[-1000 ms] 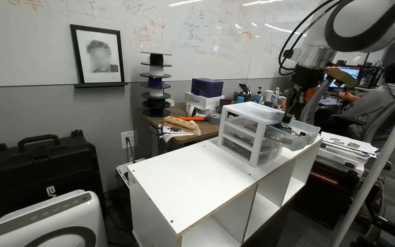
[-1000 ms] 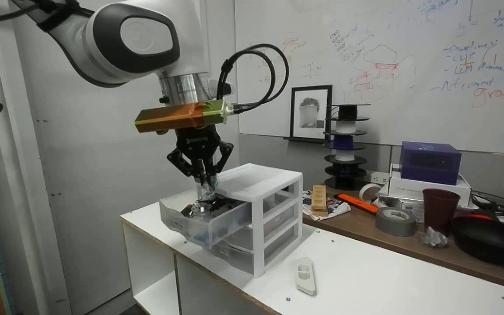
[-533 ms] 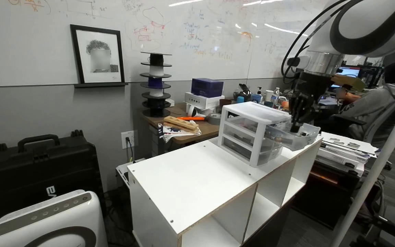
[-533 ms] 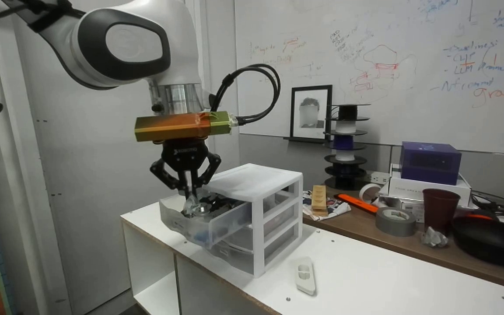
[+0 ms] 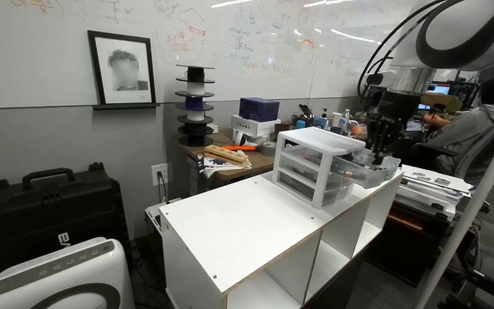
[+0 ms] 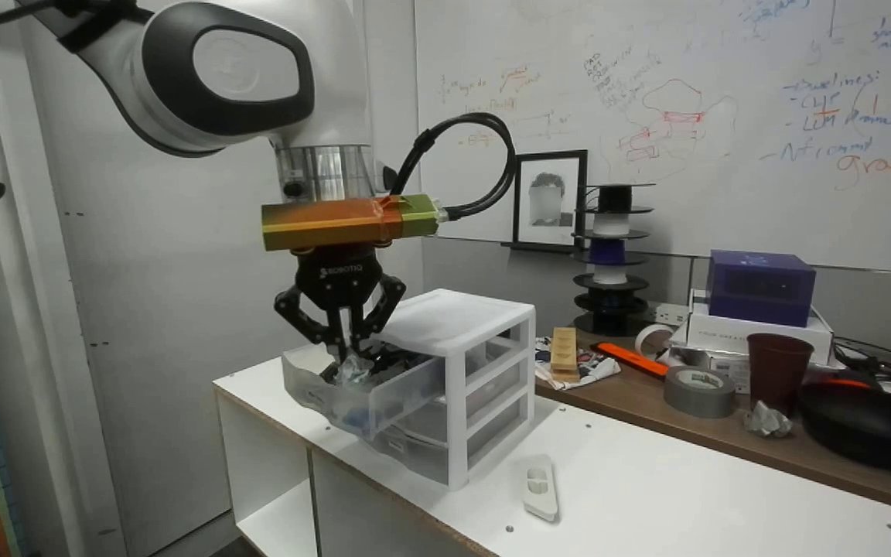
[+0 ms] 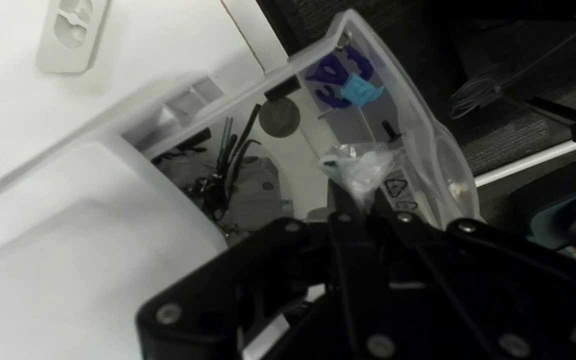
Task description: Pick up the objects from the table, put them in the drawer and close the drawer.
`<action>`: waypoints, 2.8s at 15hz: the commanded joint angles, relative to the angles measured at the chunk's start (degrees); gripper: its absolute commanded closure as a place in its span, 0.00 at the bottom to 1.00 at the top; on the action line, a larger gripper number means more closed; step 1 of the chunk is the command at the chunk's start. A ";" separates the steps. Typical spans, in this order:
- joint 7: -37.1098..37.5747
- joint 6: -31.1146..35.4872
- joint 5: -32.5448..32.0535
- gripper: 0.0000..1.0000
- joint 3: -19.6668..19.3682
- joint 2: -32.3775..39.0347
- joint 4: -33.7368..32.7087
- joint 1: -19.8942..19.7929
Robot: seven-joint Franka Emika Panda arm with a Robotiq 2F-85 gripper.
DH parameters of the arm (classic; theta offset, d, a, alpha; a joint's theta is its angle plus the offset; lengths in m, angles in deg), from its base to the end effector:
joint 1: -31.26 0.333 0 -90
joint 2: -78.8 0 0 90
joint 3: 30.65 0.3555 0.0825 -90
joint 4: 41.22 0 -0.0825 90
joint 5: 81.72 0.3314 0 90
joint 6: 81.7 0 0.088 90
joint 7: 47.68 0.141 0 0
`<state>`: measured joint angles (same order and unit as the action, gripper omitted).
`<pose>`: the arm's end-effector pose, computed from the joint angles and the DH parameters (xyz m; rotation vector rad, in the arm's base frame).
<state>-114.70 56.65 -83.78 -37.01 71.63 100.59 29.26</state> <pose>0.4235 -0.0636 0.3865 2.6762 1.5507 0.0682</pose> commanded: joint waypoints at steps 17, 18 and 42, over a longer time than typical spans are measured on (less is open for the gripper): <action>15.87 -3.21 -0.86 0.00 -0.83 0.67 -8.43 -2.32; 18.14 -3.21 -0.71 0.00 -1.13 1.14 -9.69 -2.69; -2.45 -4.87 6.32 0.00 2.71 36.09 -37.73 -18.42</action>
<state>-113.75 52.52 -81.11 -36.65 105.34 65.76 13.73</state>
